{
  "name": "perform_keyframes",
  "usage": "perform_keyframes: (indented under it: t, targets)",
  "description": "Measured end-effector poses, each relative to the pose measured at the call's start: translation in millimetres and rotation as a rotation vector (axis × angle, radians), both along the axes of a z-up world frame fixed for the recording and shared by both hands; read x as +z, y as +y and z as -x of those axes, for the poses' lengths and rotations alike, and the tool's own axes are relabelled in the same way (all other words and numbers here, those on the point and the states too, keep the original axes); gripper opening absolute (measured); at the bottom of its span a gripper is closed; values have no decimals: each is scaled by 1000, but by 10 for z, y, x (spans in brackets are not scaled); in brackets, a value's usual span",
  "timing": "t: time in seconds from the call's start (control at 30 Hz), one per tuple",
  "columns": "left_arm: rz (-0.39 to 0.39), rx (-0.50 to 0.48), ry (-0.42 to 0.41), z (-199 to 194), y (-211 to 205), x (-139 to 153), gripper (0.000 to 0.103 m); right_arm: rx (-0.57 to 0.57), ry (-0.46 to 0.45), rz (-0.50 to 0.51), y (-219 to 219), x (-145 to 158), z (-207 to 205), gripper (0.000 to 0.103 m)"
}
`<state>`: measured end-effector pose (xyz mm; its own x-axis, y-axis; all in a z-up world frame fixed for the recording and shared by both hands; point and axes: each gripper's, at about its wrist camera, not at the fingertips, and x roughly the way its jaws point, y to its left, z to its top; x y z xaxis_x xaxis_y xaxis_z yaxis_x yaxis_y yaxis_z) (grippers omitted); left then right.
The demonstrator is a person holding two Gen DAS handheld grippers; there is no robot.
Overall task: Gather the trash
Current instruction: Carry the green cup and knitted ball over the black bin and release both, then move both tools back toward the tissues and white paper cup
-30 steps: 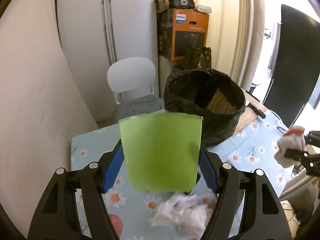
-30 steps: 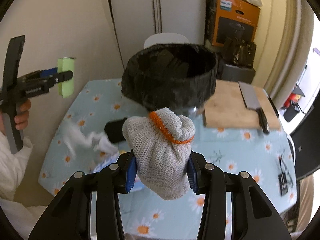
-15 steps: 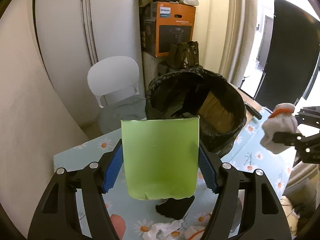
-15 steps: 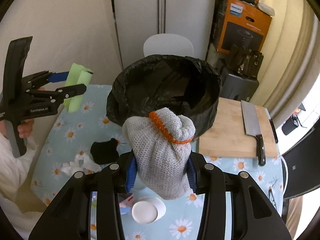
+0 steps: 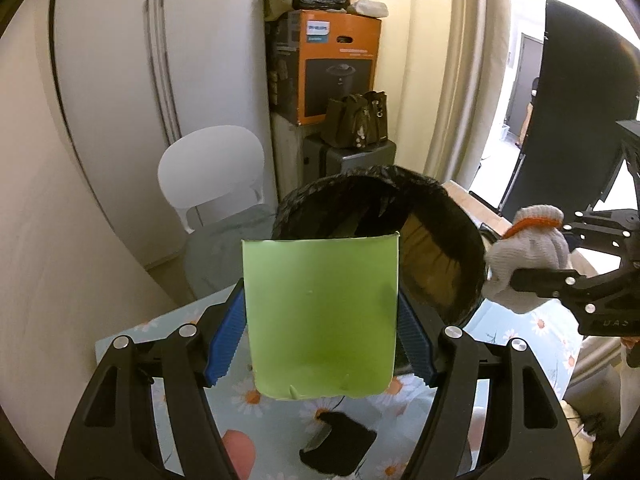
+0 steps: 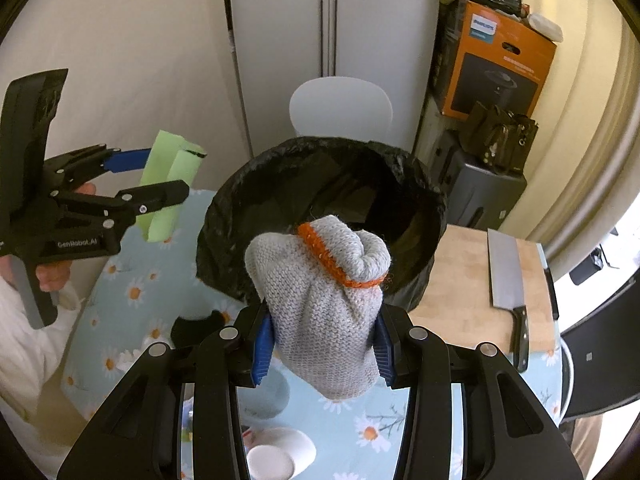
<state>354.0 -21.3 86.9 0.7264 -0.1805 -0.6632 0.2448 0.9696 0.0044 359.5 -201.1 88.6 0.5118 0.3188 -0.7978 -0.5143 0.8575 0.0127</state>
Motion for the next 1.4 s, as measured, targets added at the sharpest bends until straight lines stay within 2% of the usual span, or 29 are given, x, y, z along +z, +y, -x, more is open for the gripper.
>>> perform_keyframes:
  t: [0.23,0.33,0.43,0.47,0.5,0.57,0.6,0.67,1.03,1.4]
  targets:
    - [-32,-16,3,-288,-243,80,69,41,-6,-38,-70,3,-336,39]
    - [-96,-1,-1,-394,-359,85,69,71,5,-64,-109,-44,-484,39]
    - [-118,13,6,-499,-434,67,69,119,7,-68,-118,-111,-619,41]
    - [-122,20,10,-548,-463,53,70,133,8,-72,-121,-130,-656,44]
    - [-130,31,6,-569,-480,43,72,143,6,-71,-125,-149,-678,56]
    - [-165,58,-15,-589,-528,27,83,175,-15,-54,-133,-182,-694,69]
    - [-180,68,-22,-577,-540,28,94,188,-22,-50,-138,-186,-688,76]
    - [-201,83,-39,-554,-562,38,96,220,-34,-40,-165,-204,-656,83]
    - [-210,167,-6,-346,-533,55,97,223,-48,-33,-377,-244,-616,87]
    - [-137,211,34,217,-207,-44,97,196,-49,30,-366,-236,-58,88]
